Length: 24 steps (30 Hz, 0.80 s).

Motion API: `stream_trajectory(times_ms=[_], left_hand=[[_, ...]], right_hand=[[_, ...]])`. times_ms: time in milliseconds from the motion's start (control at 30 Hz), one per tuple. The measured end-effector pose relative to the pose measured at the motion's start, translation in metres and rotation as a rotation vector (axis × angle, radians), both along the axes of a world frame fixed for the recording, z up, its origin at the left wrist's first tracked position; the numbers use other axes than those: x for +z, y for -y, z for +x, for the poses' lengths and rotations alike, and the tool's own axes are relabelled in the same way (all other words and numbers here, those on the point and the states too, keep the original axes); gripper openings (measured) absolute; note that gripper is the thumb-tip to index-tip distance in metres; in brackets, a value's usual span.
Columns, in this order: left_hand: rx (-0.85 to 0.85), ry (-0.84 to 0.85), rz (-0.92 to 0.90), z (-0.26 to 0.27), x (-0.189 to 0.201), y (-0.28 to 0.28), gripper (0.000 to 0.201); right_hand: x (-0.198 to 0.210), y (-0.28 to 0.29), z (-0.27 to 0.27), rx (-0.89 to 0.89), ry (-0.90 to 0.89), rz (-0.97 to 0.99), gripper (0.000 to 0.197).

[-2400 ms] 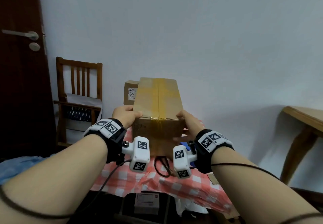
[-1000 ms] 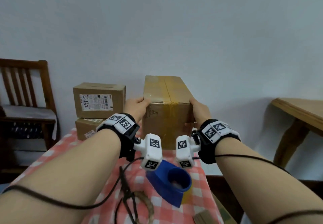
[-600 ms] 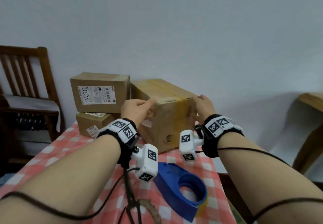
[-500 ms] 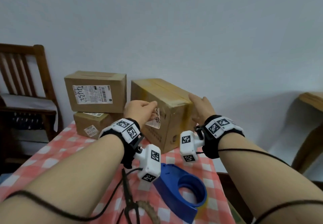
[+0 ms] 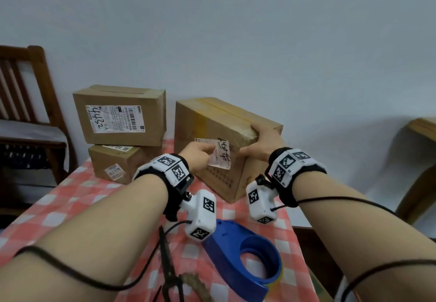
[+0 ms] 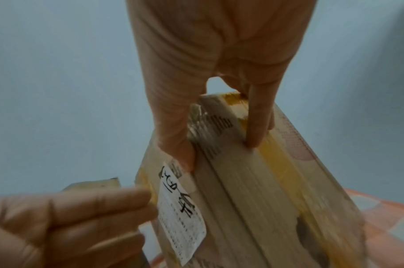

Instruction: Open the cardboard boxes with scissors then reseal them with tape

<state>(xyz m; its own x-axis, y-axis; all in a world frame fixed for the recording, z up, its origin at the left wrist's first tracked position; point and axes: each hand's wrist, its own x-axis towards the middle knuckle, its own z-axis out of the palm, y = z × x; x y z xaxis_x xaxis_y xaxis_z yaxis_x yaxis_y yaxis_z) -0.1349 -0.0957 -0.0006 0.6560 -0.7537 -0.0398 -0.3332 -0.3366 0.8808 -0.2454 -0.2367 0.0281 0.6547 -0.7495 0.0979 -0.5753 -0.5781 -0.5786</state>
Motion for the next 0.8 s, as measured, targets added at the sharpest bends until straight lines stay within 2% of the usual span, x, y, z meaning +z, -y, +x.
stream_trajectory(times_ms=[133,233,367,533,600,700,800], left_hand=[[0.094,0.037,0.063,0.004,-0.006,-0.001,0.051],[0.126,0.047,0.118,0.006,-0.011,-0.007,0.048],[0.144,0.052,0.142,0.010,-0.012,-0.016,0.043],[0.160,0.061,0.168,0.023,-0.019,-0.027,0.037],[0.191,0.075,0.184,0.030,-0.022,-0.033,0.034],[0.270,0.097,0.192,0.050,-0.030,-0.047,0.023],[0.406,0.127,0.173,0.073,-0.030,-0.063,0.025]], right_hand=[[0.001,0.006,-0.021,-0.042,0.089,-0.132,0.058],[-0.005,0.017,-0.027,-0.172,0.168,-0.135,0.048],[-0.014,0.024,-0.016,-0.294,0.112,-0.111,0.037],[-0.020,0.020,0.012,-0.353,0.067,0.056,0.060],[-0.025,0.019,0.020,-0.370,0.062,0.140,0.061],[-0.027,0.019,0.023,-0.447,0.121,0.249,0.065],[-0.013,0.009,0.015,-0.520,0.253,0.276,0.078]])
